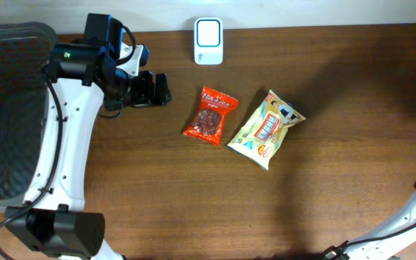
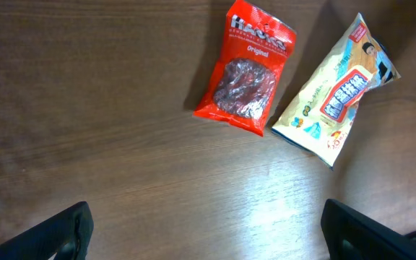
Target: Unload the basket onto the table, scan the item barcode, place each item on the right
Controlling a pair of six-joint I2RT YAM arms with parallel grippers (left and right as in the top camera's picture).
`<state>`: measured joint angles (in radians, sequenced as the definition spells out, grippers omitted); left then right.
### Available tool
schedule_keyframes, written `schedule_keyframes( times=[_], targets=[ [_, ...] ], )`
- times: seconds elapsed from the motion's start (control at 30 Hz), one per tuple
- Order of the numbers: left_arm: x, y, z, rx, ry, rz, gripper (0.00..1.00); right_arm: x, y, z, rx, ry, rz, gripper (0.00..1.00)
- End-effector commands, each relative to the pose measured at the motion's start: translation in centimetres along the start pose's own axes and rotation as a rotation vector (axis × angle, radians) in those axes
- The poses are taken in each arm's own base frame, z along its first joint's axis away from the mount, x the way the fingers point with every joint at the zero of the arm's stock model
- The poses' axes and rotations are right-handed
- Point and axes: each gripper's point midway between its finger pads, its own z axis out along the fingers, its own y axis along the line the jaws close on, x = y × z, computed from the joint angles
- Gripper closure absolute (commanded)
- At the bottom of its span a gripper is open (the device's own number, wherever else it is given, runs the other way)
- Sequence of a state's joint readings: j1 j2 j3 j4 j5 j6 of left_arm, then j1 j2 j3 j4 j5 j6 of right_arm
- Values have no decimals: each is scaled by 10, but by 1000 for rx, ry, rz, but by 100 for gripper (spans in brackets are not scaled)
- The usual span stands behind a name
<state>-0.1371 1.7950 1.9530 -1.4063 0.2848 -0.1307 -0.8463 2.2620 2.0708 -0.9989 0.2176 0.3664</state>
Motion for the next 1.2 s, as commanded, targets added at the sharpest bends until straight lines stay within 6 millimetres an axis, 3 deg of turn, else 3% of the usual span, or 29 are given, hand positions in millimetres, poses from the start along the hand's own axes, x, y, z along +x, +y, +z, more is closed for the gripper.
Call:
schedule_keyframes(
  times=[0.0, 0.17, 0.23, 0.27, 0.3, 0.37, 0.53, 0.57, 0.63, 0.73, 0.77, 0.9, 0.93, 0.97, 1.0, 1.03, 1.07, 1.1, 1.17],
  targets=[
    [1, -1, -4, 8, -8, 17, 1, 10, -17, 22, 51, 42, 17, 96],
    [1, -1, -4, 8, -7, 17, 1, 16, 2, 26, -58, 74, 19, 89],
    [1, -1, -4, 8, -8, 17, 1, 19, 9, 25, -98, 91, 21, 59],
    [1, -1, -4, 8, -7, 17, 1, 20, 9, 25, -99, 97, 10, 17],
    [1, -1, -4, 8, -7, 17, 1, 21, 10, 24, -104, 100, -35, 8],
    [1, -1, -4, 8, -8, 17, 1, 20, 8, 15, -105, 99, -67, 4],
    [1, -1, -4, 8, -7, 17, 1, -4, 32, -44, -287, 29, -54, 0],
    [1, -1, -4, 8, -7, 16, 1, -3, 37, -54, -334, 36, -54, 0],
    [1, -1, -4, 8, -8, 17, 1, 17, 63, -70, -497, 131, -64, 0],
    [1, -1, -4, 8, -8, 16, 1, 81, 129, -133, -976, 308, -330, 0],
    [1, -1, -4, 8, -7, 17, 1, 123, 147, -153, -1047, 392, -483, 0],
    [1, -1, -4, 8, -8, 16, 1, 238, 175, -161, -876, 628, -777, 4],
    [1, -1, -4, 8, -8, 17, 1, 273, 185, -162, -834, 666, -874, 15],
    [1, -1, -4, 8, -7, 17, 1, 302, 195, -165, -804, 683, -966, 43],
    [1, -1, -4, 8, -8, 17, 1, 322, 204, -168, -797, 688, -1028, 64],
    [1, -1, -4, 8, -7, 17, 1, 337, 211, -171, -798, 689, -1070, 75],
    [1, -1, -4, 8, -8, 17, 1, 374, 226, -181, -807, 694, -1167, 92],
    [1, -1, -4, 8, -7, 17, 1, 391, 232, -180, -754, 680, -1192, 96],
    [1, -1, -4, 8, -7, 17, 1, 404, 236, -169, -601, 606, -1214, 96]
  ],
)
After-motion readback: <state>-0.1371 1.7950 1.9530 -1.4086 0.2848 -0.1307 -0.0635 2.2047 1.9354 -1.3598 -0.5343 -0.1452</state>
